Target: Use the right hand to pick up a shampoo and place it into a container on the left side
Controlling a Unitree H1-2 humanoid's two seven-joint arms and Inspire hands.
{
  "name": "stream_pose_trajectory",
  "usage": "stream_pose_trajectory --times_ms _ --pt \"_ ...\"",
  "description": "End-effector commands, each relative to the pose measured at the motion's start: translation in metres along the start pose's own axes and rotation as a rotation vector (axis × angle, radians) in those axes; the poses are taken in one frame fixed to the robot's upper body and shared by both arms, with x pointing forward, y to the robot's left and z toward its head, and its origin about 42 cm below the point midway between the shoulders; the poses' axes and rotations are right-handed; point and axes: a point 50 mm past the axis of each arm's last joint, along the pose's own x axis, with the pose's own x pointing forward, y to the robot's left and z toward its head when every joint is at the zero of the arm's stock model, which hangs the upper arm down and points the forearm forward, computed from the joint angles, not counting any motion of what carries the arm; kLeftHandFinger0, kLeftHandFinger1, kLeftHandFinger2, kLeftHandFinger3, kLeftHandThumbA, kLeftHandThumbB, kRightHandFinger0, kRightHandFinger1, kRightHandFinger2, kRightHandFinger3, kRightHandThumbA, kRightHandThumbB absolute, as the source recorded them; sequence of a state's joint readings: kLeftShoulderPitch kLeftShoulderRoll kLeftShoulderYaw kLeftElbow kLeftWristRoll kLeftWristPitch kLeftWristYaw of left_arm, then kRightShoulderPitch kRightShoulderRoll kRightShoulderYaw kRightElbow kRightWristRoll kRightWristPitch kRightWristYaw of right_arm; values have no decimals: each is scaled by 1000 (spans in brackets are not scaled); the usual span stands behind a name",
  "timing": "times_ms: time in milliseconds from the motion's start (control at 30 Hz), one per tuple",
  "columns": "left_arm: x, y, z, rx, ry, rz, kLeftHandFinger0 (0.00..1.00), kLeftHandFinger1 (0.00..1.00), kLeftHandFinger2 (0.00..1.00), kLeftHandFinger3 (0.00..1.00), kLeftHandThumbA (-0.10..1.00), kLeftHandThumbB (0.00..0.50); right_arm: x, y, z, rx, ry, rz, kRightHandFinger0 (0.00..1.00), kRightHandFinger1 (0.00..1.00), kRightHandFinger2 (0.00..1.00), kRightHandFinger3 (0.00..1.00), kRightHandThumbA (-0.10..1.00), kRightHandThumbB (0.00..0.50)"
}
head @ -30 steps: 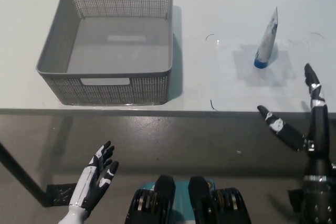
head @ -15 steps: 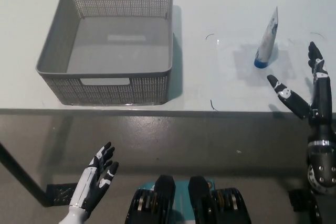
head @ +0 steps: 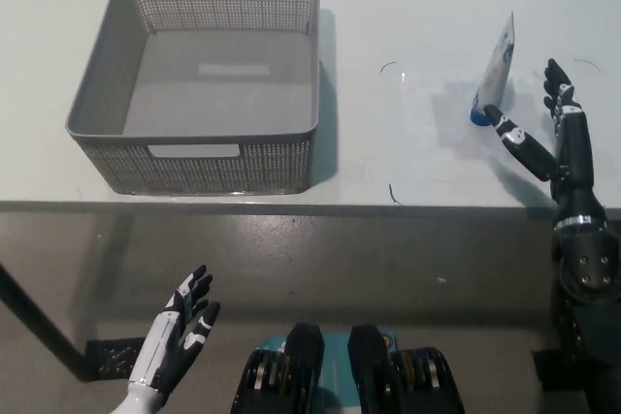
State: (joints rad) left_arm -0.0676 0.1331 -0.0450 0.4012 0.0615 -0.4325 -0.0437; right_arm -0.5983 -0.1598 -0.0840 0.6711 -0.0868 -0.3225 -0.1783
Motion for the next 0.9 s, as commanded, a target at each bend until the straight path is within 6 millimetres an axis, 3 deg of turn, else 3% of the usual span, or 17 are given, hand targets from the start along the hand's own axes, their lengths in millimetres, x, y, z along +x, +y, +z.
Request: stream_pose_trajectory --times_ms 0,367,600,767,867 --pt "5 5 8 0 -59 3 1000 1000 1000 1000 814 32 31 3 23 33 -43 13 1000 1000 1000 1000 1000 437" --pt "4 4 6 15 -52 -6 1000 1000 1000 1000 821 39 51 4 20 46 37 39 1000 1000 1000 1000 1000 422" --pt "3 2 6 3 -50 -4 1000 1000 1000 1000 808 38 64 4 20 43 70 65 1000 1000 1000 1000 1000 381" --pt "3 3 7 11 -54 -16 1000 1000 1000 1000 808 18 77 0 19 53 119 65 1000 1000 1000 1000 1000 395" --pt "5 4 8 22 -60 -21 1000 1000 1000 1000 812 17 85 -1 22 66 134 72 1000 1000 1000 1000 1000 439"
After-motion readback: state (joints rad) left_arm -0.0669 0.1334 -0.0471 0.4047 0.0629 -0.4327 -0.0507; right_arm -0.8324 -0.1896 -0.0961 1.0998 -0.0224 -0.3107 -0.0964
